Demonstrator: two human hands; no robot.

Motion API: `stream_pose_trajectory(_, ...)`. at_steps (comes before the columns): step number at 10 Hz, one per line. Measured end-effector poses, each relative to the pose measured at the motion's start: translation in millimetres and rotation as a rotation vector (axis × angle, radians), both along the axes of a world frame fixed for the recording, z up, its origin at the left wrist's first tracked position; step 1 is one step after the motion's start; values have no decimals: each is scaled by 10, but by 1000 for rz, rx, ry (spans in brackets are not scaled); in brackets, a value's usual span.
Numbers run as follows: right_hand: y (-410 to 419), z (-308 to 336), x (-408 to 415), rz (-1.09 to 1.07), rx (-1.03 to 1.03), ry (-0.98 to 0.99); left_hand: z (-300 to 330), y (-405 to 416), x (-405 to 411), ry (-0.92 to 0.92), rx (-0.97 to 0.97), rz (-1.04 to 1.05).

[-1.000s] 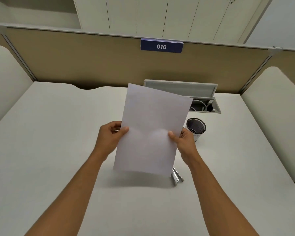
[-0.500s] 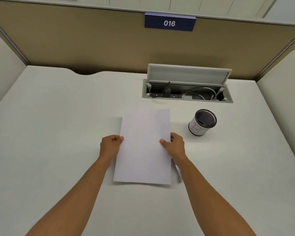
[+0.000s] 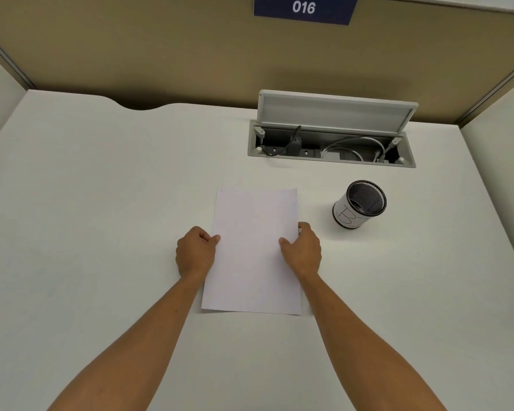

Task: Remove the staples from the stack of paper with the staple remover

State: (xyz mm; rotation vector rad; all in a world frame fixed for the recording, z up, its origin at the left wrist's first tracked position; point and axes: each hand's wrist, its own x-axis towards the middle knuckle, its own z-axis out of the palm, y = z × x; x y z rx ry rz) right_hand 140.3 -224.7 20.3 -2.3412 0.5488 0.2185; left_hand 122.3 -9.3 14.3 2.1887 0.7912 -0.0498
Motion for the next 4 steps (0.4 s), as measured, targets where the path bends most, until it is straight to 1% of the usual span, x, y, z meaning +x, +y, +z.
stream_pose_trajectory(1, -8, -9, -16, 11, -98, -39, -11, -10, -11, -5, 31, 0)
stream_pose_trajectory(2, -2, -16, -32, 53, -198, -117, -36, -16, -43, -57, 73, -57)
stream_pose_trajectory(3, -14, 27, -84, 80, -193, -255, 11, -16, -108, -170, 84, -89)
stream_pose_trajectory(4, -54, 6, -131, 124, -238, -386, 50, -3, -130, -271, 161, -123)
